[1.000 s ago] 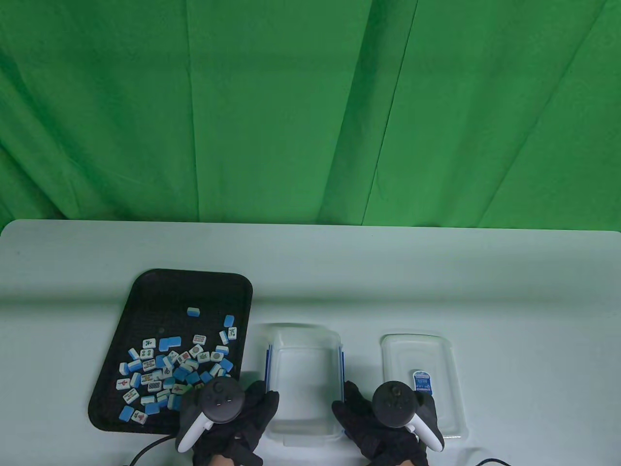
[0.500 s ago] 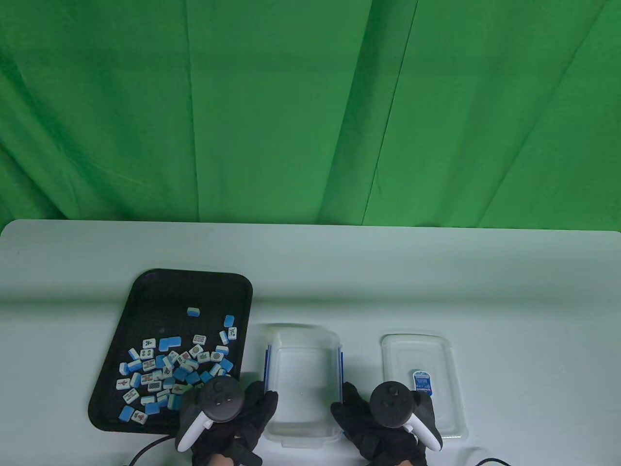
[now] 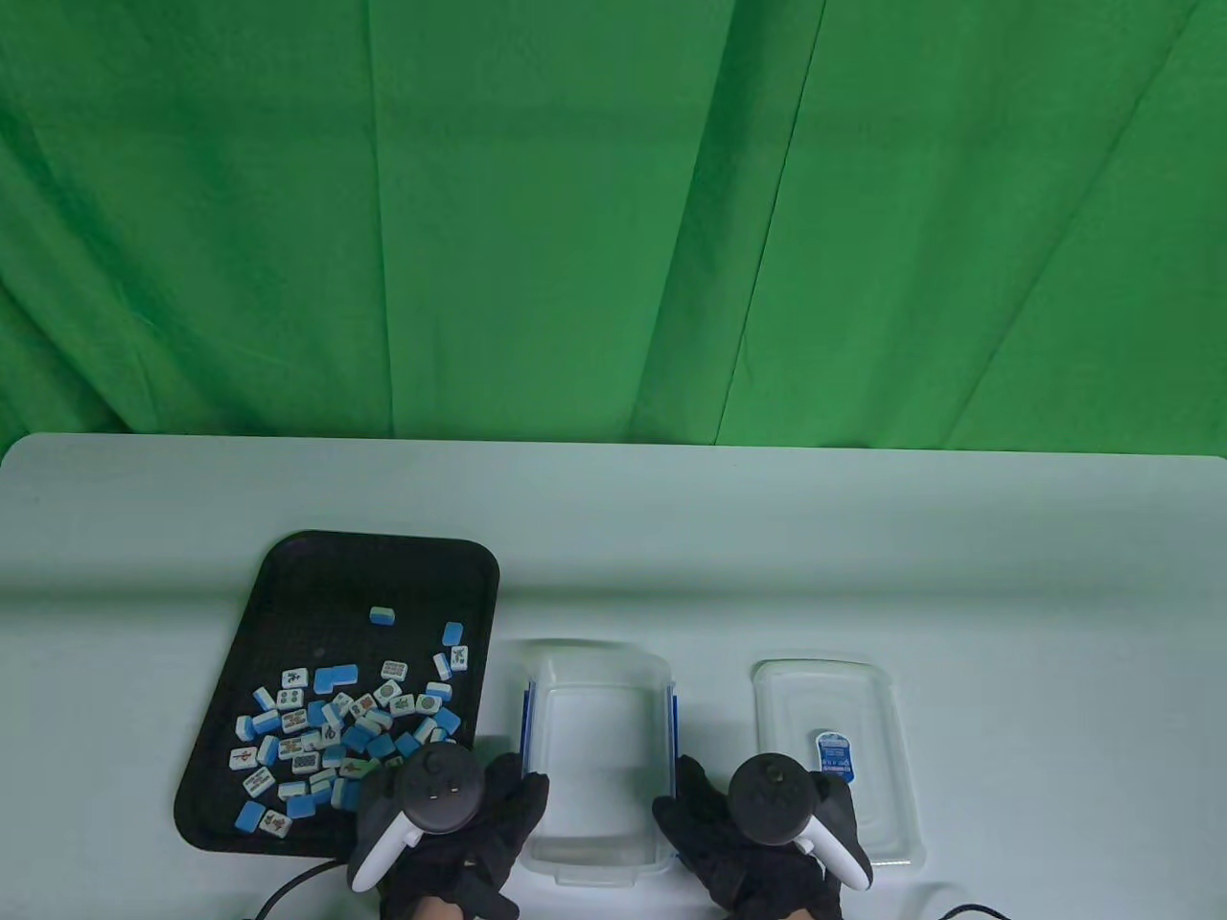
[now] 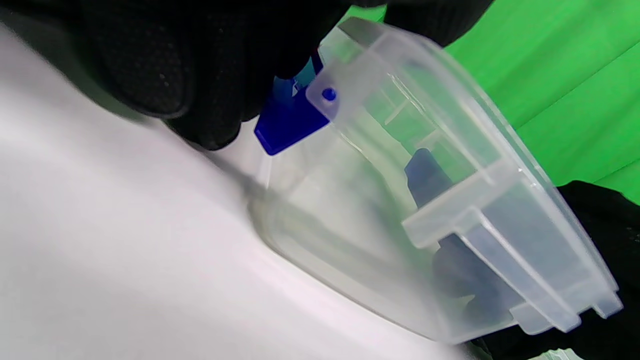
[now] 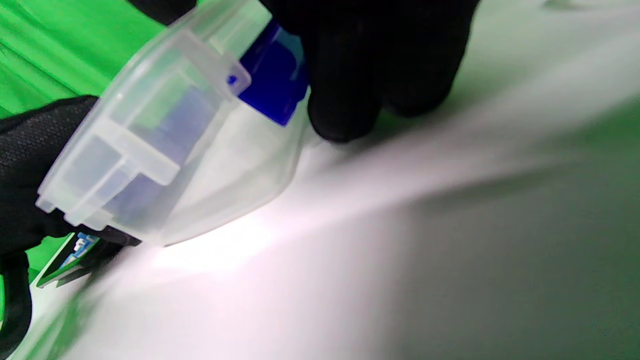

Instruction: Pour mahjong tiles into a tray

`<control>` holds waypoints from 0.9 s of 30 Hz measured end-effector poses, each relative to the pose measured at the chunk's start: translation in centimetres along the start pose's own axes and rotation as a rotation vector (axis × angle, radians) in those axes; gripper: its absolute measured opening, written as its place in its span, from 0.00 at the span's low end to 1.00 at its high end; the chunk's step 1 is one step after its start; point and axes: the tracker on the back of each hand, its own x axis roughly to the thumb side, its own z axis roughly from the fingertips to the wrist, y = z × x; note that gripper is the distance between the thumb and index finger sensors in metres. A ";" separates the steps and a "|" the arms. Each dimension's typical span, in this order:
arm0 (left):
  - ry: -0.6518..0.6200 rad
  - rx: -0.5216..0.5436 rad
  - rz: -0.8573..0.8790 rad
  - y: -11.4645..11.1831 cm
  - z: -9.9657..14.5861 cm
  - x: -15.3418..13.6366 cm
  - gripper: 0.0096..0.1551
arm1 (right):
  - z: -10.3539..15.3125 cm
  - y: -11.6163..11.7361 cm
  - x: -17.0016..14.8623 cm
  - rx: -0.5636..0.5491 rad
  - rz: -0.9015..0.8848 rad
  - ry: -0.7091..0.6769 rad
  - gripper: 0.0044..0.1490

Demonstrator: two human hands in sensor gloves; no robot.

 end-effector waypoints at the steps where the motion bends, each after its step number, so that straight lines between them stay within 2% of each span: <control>1: 0.001 -0.001 0.000 0.0 0.0 0.0 0.40 | 0.0 0.0 0.0 0.001 0.001 0.001 0.48; 13: 0.045 0.020 -0.045 0.0 0.2 0.3 0.40 | 0.1 -0.1 0.1 0.003 0.037 0.032 0.48; 15: 0.131 0.090 -0.134 0.5 1.1 1.0 0.43 | 0.7 -0.9 0.3 0.006 0.049 0.084 0.50; 16: 0.164 0.144 -0.231 1.1 1.8 1.8 0.44 | 1.2 -1.5 0.5 0.010 0.050 0.115 0.51; 18: 0.165 0.243 -0.331 2.3 3.1 3.0 0.44 | 2.7 -3.3 0.9 -0.026 0.075 0.121 0.52; 20: 0.088 0.333 -0.304 3.2 4.5 4.4 0.44 | 4.3 -5.6 1.0 -0.162 0.073 0.120 0.52; 22: -0.009 0.344 -0.223 3.5 5.5 6.1 0.44 | 5.3 -7.4 0.3 -0.241 0.065 0.121 0.52; 24: -0.115 0.307 -0.228 3.1 6.1 8.5 0.44 | 5.9 -8.9 -1.1 -0.273 0.080 0.164 0.51; 27: -0.187 0.232 -0.248 2.1 6.3 11.8 0.44 | 6.3 -10.0 -3.1 -0.314 0.083 0.227 0.51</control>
